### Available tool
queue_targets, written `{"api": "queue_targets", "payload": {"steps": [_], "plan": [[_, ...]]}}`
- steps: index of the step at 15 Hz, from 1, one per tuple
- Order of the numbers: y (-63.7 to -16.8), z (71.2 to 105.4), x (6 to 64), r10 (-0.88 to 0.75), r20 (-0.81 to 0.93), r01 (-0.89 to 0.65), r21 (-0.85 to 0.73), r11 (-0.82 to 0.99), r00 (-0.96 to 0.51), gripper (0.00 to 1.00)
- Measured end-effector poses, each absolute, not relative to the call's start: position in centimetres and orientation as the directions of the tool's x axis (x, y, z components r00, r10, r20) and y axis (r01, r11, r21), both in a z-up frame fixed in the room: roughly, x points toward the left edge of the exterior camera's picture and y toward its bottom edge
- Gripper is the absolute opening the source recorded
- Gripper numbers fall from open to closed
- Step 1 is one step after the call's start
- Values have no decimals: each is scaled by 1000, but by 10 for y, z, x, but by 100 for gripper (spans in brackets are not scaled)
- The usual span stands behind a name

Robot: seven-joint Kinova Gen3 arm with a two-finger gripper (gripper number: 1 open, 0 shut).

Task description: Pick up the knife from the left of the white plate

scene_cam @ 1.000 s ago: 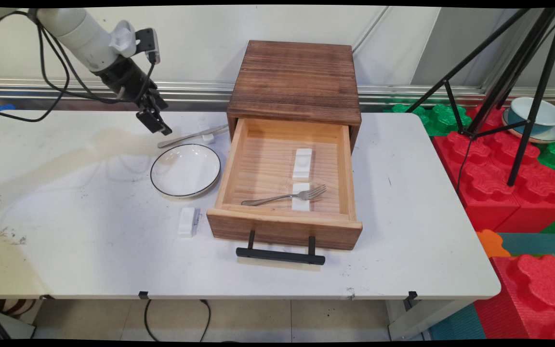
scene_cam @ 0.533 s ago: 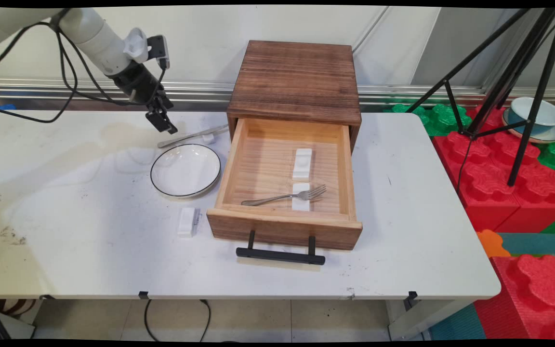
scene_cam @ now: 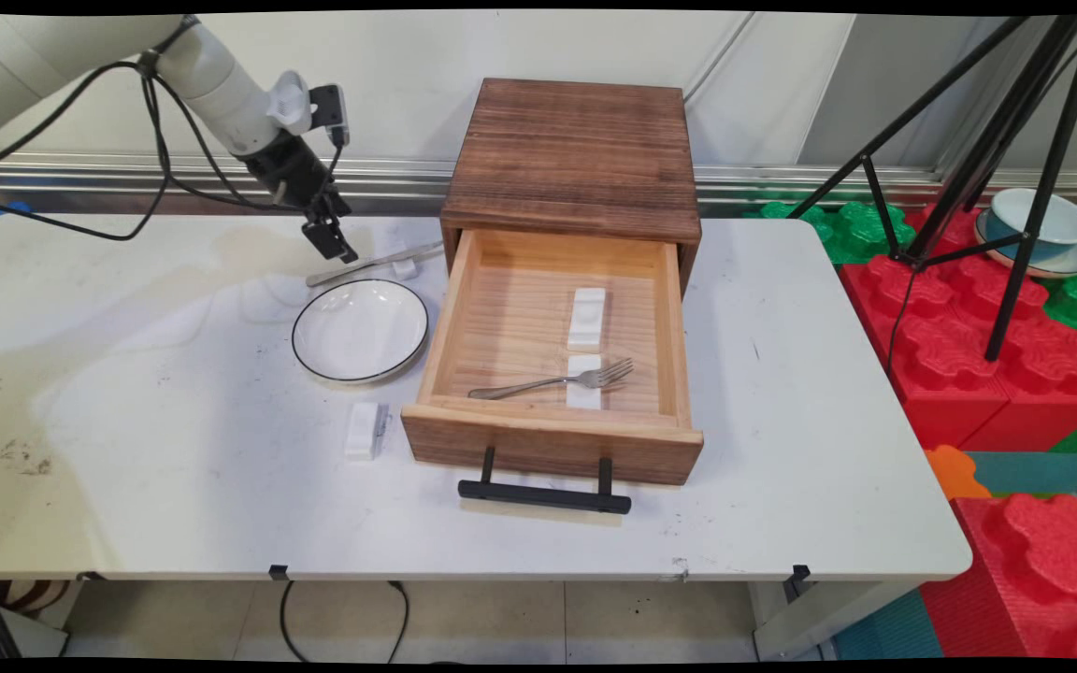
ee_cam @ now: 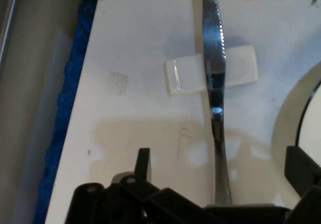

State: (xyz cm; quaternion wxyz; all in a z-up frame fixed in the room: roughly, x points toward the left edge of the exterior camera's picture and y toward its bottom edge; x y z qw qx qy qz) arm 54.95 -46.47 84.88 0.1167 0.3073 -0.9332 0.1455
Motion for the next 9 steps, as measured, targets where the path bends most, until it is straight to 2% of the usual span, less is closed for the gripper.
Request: {"api": "queue_targets", "payload": {"steps": [9], "plan": [[-492, 817, 543, -531, 302, -594, -175, 786, -792, 100]]}}
